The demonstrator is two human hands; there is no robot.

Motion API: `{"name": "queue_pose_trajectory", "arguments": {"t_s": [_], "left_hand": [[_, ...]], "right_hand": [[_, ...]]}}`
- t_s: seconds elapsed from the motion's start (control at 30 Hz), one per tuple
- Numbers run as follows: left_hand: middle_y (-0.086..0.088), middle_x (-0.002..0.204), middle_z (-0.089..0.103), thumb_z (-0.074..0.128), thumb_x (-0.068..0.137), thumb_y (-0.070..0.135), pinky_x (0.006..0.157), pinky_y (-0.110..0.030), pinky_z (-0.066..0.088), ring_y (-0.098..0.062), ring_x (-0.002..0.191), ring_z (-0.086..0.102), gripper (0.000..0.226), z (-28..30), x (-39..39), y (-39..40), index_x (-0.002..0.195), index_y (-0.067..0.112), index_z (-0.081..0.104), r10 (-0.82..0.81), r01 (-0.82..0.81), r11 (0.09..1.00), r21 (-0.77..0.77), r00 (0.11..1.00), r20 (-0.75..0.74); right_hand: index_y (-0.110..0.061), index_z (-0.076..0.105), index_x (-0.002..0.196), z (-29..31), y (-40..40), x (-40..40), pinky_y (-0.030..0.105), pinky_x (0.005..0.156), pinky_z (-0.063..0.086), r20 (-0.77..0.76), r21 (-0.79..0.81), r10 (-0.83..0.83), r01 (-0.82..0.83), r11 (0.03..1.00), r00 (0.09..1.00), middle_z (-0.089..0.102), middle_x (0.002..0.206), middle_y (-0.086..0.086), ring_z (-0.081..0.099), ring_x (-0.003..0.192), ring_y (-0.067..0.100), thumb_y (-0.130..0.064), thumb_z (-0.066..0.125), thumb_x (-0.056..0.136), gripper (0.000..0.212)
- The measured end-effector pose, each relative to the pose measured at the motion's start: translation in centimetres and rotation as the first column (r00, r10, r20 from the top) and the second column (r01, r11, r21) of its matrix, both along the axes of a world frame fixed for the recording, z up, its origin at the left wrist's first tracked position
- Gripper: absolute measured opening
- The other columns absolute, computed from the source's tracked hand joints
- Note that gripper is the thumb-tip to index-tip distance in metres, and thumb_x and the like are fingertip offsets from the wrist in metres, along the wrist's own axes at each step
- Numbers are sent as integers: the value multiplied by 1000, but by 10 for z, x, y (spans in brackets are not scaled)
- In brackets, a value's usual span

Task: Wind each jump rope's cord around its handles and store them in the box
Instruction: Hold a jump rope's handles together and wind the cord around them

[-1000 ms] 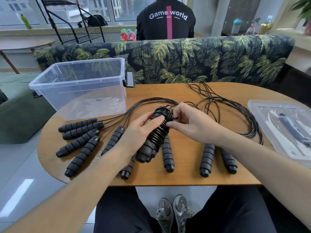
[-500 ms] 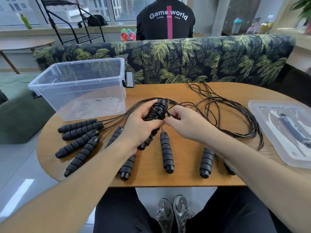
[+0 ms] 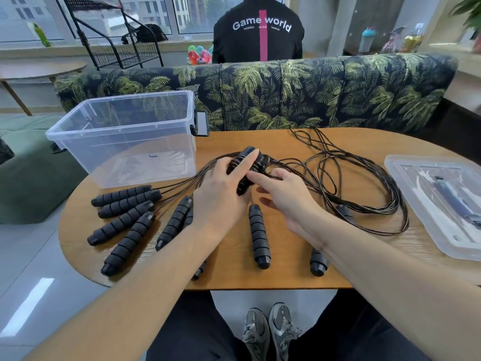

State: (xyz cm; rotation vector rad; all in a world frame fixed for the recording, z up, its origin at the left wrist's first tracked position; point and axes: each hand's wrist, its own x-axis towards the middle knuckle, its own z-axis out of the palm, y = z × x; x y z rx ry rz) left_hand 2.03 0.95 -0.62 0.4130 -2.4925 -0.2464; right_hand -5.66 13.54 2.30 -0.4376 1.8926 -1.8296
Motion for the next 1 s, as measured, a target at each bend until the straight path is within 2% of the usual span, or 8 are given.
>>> {"name": "queue_pose_trajectory", "arguments": {"t_s": [0.1, 0.2, 0.3, 0.4, 0.67, 0.77, 0.9, 1.0], "left_hand": [[3, 136, 49, 70, 90, 39, 88, -36, 51, -20, 117, 56, 90, 10, 0, 2, 158, 48, 12, -88, 70, 959, 276, 995, 55], [13, 136, 53, 84, 81, 35, 102, -26, 45, -8, 121, 57, 111, 28, 2, -1, 162, 31, 8, -239, 120, 625, 771, 970, 43], [2, 128, 69, 84, 81, 23, 100, -36, 53, -18, 116, 66, 80, 40, 10, -14, 150, 30, 44, -386, 126, 273, 954, 922, -11], [-5, 121, 73, 82, 78, 18, 98, -43, 55, -24, 112, 69, 58, 35, 13, -17, 130, 31, 60, -449, 160, 129, 979, 889, -86], [16, 113, 69, 89, 73, 19, 86, -17, 53, 6, 97, 66, 78, 18, 5, -13, 137, 36, 49, -279, 169, 586, 793, 960, 2], [20, 110, 68, 87, 65, 38, 91, -35, 55, -2, 99, 66, 76, 17, -1, -10, 131, 41, 48, -256, 138, 703, 698, 964, 68], [23, 111, 67, 88, 72, 31, 91, -31, 51, -3, 105, 64, 72, 14, -6, -5, 128, 47, 47, -229, 149, 720, 678, 973, 29], [15, 109, 73, 90, 73, 21, 87, -24, 53, -2, 102, 69, 64, 11, -7, -4, 124, 42, 56, -274, 148, 512, 846, 962, -3]], "right_hand": [[-9, 71, 97, 0, 2, -3, 46, 91, 59, -20, -39, 39, -40, 998, 999, 77, 100, 7, 72, 95, 20, -24, 80, 84, 22], [-11, 69, 93, 3, 5, -10, 41, 89, 61, -23, -82, 69, -71, 994, 997, 79, 95, 5, 75, 96, 24, -13, 80, 84, 14], [-9, 62, 86, 5, 12, -18, 41, 89, 60, 82, -173, 163, -147, 974, 983, 77, 99, 12, 74, 96, 29, -4, 76, 85, 15], [-6, 52, 98, 5, 17, -22, 37, 80, 61, 168, -276, 308, -256, 927, 936, 76, 104, 17, 75, 91, 29, -3, 72, 87, 23], [-9, 62, 94, -12, 17, -19, 40, 88, 60, -87, 59, 201, -197, 979, 976, 79, 95, 3, 76, 92, 20, -18, 76, 88, 18], [-14, 65, 85, -18, 13, -18, 40, 86, 61, -101, 68, 120, -114, 991, 988, 79, 92, 2, 77, 86, 18, -18, 78, 87, 14], [-14, 66, 86, -18, 16, -22, 43, 80, 63, -84, 60, 86, -82, 995, 993, 79, 94, 0, 76, 88, 19, -17, 79, 85, 14], [-15, 54, 81, -12, 26, -30, 46, 79, 63, -35, 24, 122, -121, 992, 992, 78, 101, 6, 76, 91, 25, -15, 82, 82, 27]]}}
